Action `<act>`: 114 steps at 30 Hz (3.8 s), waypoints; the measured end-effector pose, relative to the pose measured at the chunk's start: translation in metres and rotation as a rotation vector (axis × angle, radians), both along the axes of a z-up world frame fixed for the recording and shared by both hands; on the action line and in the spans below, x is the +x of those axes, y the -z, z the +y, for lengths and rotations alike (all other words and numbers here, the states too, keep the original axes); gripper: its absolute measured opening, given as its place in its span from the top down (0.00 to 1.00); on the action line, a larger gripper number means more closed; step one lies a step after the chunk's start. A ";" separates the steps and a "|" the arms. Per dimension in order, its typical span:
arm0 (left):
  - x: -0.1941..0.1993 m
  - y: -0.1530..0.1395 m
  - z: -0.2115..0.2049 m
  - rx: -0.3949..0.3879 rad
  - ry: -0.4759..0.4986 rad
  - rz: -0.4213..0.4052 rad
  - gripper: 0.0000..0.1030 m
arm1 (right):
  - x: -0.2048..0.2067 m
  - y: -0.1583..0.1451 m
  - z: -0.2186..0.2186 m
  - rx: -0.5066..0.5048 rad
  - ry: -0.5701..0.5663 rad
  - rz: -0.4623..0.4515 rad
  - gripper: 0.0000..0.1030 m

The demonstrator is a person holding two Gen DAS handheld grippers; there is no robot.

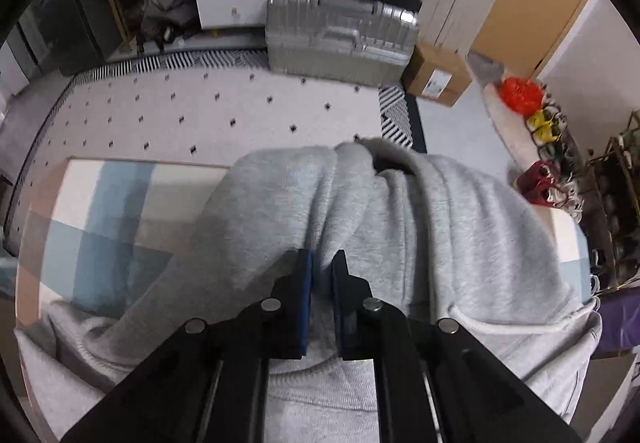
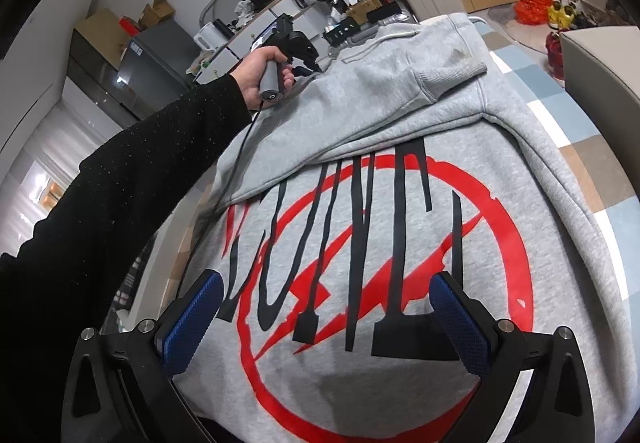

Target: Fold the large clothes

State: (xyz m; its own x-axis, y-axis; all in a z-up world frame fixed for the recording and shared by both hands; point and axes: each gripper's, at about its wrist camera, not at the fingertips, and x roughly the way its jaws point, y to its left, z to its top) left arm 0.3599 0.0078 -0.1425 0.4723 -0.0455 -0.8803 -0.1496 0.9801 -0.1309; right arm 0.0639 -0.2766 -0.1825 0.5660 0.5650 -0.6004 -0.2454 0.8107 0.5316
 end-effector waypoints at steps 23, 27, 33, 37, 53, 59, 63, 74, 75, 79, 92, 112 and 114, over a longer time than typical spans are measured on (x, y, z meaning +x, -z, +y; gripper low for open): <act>-0.133 -0.075 -0.050 0.165 0.316 -0.231 0.60 | -0.026 -0.033 0.025 -0.019 -0.037 -0.135 0.00; -0.059 -0.075 -0.073 0.356 0.189 -0.281 0.06 | -0.029 -0.035 0.031 -0.052 -0.051 -0.157 0.00; 0.044 -0.006 -0.083 0.385 0.088 -0.014 0.06 | -0.021 -0.026 0.024 -0.041 -0.060 -0.125 0.00; 0.083 0.022 -0.086 0.513 0.094 -0.036 0.07 | -0.011 -0.015 0.008 0.006 -0.035 -0.065 0.00; -0.076 -0.065 -0.057 0.118 0.226 -0.283 0.92 | -0.021 -0.030 0.013 0.004 -0.048 -0.121 0.00; -0.137 -0.026 -0.035 0.064 0.354 -0.238 0.92 | -0.030 -0.035 0.026 -0.017 -0.068 -0.149 0.00; -0.152 -0.003 -0.038 0.100 0.463 -0.145 0.88 | -0.031 -0.038 0.029 -0.026 -0.065 -0.162 0.00; -0.074 -0.079 -0.014 -0.024 0.433 -0.200 0.14 | -0.025 -0.030 0.031 -0.045 -0.064 -0.129 0.00; -0.057 -0.083 -0.015 -0.006 0.387 -0.219 0.14 | -0.026 -0.031 0.031 -0.042 -0.063 -0.131 0.00; 0.033 -0.059 -0.018 0.056 0.208 -0.136 0.15 | -0.026 -0.030 0.033 -0.055 -0.075 -0.133 0.00; 0.108 -0.030 0.000 0.031 0.017 -0.099 0.97 | -0.016 -0.021 0.029 -0.027 -0.106 -0.086 0.00; -0.232 -0.175 -0.058 0.295 0.496 -0.750 0.97 | -0.025 -0.052 0.026 -0.109 0.094 -0.274 0.00; -0.230 -0.171 -0.058 0.278 0.500 -0.739 0.98 | -0.019 -0.071 0.027 -0.132 0.140 -0.335 0.00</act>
